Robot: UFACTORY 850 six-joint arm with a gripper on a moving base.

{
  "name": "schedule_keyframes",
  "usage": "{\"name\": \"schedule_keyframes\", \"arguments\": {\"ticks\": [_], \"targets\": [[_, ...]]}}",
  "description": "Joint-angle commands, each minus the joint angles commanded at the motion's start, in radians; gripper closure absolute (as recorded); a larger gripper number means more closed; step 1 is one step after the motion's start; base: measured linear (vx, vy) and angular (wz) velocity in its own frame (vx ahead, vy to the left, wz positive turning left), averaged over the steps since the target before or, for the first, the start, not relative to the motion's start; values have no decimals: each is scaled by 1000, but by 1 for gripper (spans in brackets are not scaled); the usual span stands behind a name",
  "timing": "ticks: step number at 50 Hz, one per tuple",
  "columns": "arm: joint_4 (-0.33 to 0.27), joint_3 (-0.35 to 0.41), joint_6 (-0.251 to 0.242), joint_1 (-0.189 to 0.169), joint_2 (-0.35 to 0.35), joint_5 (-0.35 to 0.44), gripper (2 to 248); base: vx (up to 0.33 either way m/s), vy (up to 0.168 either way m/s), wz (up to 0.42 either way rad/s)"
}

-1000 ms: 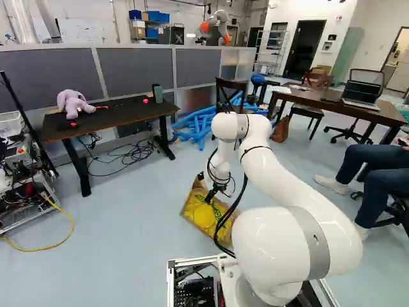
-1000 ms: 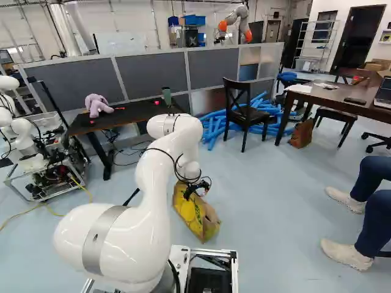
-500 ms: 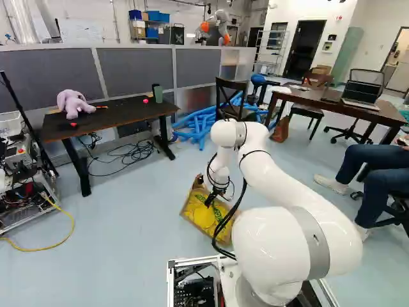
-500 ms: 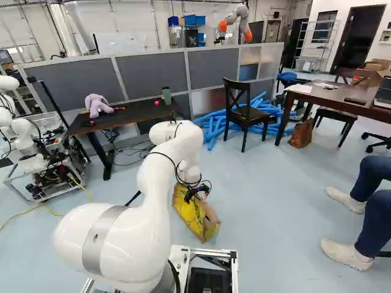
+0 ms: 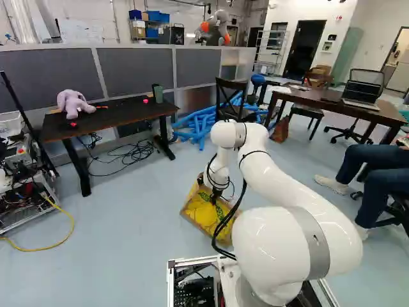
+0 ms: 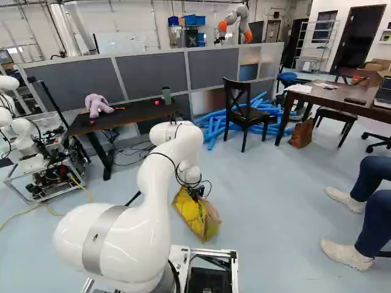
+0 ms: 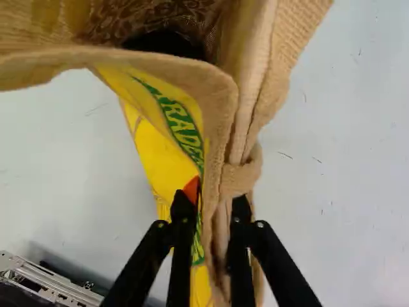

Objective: Pick up the bag on the ground and place it on the table

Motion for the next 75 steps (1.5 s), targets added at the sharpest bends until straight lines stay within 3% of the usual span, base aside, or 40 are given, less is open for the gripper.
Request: {"name": "schedule_keyframes", "arguments": {"ticks": [2, 3, 7, 8, 27, 55, 75], "targets": [[0, 0, 0, 0, 0, 0, 170, 0, 0, 0], [0, 0, 0, 0, 0, 0, 207, 0, 0, 0], [0, 0, 0, 0, 0, 0, 207, 0, 0, 0], [0, 0, 0, 0, 0, 0, 229, 0, 0, 0], [1, 60, 0, 11, 57, 0, 229, 0, 0, 0], [46, 234, 0, 70, 186, 3, 229, 0, 0, 0], [57, 361, 0, 103, 279, 68, 229, 0, 0, 0]]}}
